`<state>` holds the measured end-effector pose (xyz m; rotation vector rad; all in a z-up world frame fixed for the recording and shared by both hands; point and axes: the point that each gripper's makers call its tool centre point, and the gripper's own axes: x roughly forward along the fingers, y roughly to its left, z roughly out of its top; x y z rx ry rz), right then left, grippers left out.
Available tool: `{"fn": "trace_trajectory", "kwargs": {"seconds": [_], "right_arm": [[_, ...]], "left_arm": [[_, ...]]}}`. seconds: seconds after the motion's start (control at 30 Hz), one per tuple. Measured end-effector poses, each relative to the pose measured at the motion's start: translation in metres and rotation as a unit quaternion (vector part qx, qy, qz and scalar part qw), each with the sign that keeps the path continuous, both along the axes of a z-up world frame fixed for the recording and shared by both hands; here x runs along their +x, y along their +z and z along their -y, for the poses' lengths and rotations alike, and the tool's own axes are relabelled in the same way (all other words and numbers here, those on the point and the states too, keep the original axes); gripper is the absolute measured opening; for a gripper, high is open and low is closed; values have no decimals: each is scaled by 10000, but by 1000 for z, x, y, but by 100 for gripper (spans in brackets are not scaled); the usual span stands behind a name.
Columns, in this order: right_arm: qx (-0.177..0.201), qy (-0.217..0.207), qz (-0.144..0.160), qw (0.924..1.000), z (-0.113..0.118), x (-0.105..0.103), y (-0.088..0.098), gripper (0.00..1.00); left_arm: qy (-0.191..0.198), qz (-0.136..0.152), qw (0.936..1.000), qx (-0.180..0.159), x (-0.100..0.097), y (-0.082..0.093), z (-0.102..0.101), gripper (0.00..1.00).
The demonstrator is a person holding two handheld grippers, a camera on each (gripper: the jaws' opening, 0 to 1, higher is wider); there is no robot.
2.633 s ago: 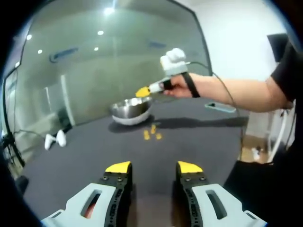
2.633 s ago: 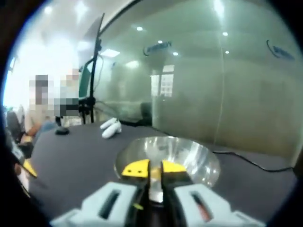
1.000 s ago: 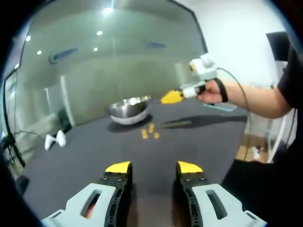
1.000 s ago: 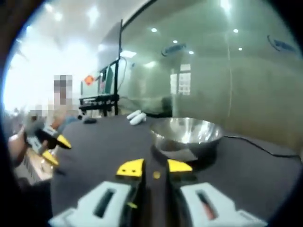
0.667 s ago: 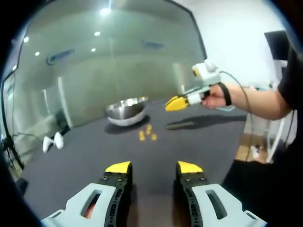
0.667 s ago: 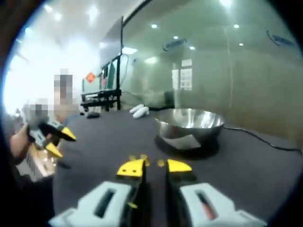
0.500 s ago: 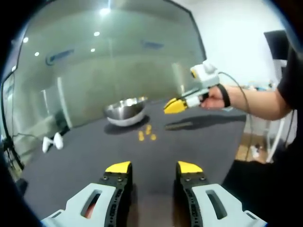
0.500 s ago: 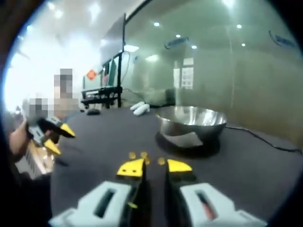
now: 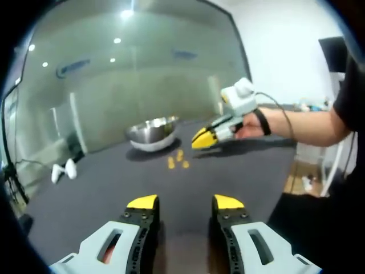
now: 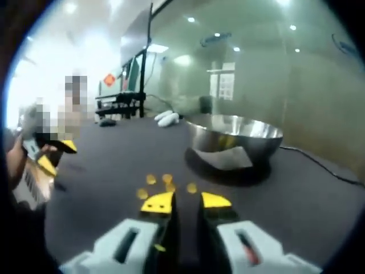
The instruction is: Pick up the QQ candy scattered on the table and place it into the stainless steel bowl on the table
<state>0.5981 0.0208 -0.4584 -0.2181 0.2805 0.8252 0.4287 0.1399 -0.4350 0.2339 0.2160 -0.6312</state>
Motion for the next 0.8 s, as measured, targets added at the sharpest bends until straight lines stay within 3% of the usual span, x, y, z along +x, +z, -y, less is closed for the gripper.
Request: {"fn": "trace_trajectory", "kwargs": {"seconds": [0.33,0.63,0.8], "right_arm": [[-134,-77,-114,9998,-17,27,-14,18],[-210,-66,-152,9996,-31,31,-21,16],[-192,34,-94,9998,-36,26,-21,10]], "left_arm": [[-183,106,9998,59,-4,3,5,39],[-108,73,9999,60,-5,0,-3,39],[-39,12,10000,63,-6,-5,-9,39]]}}
